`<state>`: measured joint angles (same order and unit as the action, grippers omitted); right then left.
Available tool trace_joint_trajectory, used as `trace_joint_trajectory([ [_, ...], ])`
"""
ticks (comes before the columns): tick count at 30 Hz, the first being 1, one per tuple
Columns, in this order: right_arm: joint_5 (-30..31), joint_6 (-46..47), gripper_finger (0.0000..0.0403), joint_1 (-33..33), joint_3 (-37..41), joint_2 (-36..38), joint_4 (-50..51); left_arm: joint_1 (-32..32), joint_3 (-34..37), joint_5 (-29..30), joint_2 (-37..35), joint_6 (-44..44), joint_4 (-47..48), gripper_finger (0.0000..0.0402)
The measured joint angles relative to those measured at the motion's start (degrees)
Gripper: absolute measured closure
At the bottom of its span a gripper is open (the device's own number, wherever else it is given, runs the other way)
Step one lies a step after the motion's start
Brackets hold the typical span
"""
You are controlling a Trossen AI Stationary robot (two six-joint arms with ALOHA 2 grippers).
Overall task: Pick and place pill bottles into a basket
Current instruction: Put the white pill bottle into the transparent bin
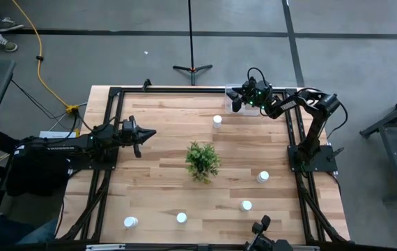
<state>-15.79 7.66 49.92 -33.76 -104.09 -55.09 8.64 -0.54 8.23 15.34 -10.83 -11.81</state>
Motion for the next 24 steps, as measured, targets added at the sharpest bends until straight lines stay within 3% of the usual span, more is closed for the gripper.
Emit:
trace_joint_trajectory([
  [4,-0.13,0.5,0.0199,0.01,0.0,0.0,-0.37,0.0,0.0,-0.88,0.02,0.0,0.03,0.038],
  [9,-4.61,4.18,0.0199,0.03,0.0,0.41,-7.04,0.0,0.0,-0.94,0.0,0.0,0.98,0.0363],
  [13,-7.08,5.33,0.0199,-1.07,0.0,2.91,-9.37,0.0,0.0,-0.85,0.02,0.0,1.71,0.0379],
  [24,-10.09,-1.08,0.0199,-9.45,0.0,13.66,-0.33,-0.02,0.0,-1.26,0.0,0.02,1.68,0.0362],
])
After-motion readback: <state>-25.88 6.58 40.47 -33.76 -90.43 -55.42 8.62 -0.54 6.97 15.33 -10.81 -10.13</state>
